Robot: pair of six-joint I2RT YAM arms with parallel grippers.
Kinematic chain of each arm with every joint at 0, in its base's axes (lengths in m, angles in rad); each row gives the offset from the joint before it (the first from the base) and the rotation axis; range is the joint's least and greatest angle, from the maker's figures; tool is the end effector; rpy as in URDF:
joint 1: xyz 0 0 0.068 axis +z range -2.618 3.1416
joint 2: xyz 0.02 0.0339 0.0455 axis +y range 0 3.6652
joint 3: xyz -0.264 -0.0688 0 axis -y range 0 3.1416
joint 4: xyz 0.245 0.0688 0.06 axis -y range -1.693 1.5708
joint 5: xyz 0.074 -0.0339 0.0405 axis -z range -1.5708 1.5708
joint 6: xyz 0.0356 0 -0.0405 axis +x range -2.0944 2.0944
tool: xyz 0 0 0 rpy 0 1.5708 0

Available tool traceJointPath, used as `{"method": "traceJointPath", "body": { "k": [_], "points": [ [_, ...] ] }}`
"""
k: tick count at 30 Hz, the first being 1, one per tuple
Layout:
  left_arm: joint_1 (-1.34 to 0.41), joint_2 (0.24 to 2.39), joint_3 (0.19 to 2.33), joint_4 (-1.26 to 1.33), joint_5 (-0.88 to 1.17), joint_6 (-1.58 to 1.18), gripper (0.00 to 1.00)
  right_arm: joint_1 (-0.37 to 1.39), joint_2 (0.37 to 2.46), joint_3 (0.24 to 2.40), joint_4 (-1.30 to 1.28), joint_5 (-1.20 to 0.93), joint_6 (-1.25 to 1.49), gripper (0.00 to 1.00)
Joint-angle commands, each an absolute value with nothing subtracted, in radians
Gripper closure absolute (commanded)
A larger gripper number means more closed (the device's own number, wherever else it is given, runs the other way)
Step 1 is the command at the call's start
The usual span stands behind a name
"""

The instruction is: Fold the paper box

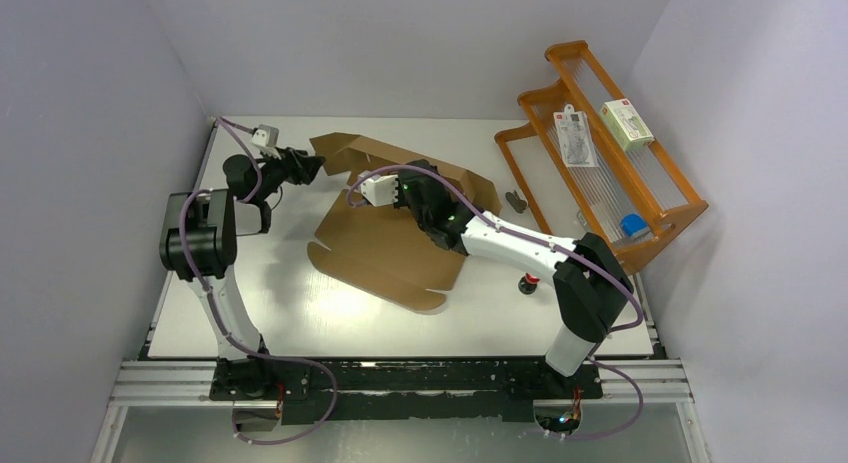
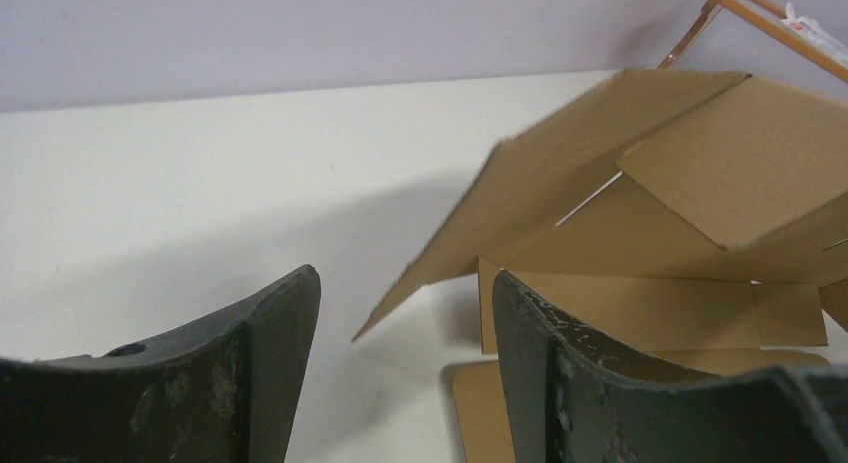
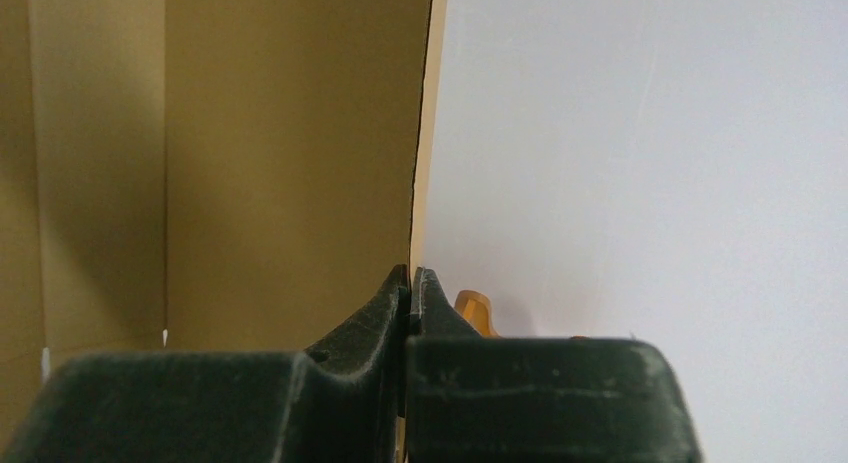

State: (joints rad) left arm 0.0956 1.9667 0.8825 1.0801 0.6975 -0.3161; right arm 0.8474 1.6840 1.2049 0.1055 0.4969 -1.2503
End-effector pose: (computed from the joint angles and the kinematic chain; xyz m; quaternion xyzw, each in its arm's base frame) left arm 0.3911 0.0145 0.1682 0.0999 0.7011 -0.3136 0.6325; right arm 0.2728 0.2833 0.2777 -0.6251 0.5193 -0.3083 0.4945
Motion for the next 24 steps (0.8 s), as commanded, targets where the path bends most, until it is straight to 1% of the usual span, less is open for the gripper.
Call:
{"method": "traceJointPath", "body": {
  "k": [1,4,7,12,16,19,24],
  "points": [
    [0.104,2.026,0.955,1.271,0.778,-0.37,0.32,0.839,1.688,1.233,0.046,0.453,-1.225,1.0],
    [0.098,2.04,0.979,1.291,0.81,-0.376,0.35,0.839,1.69,1.233,0.043,0.441,-1.219,1.0],
    [0.084,2.03,0.96,1.296,0.815,-0.343,0.42,0.837,1.695,1.234,0.042,0.437,-1.216,1.0],
    [0.068,2.002,0.92,1.287,0.789,-0.298,0.69,0.836,1.69,1.235,0.033,0.421,-1.201,1.0],
    [0.063,1.956,0.88,1.289,0.769,-0.295,0.85,0.836,1.688,1.234,0.038,0.426,-1.2,1.0],
    [0.057,1.876,0.854,1.19,0.736,-0.233,0.94,0.836,1.685,1.23,0.05,0.416,-1.195,1.0],
    [0.052,1.744,0.787,1.088,0.712,-0.185,0.95,0.835,1.691,1.219,0.096,0.423,-1.203,1.0]
  ]
}}
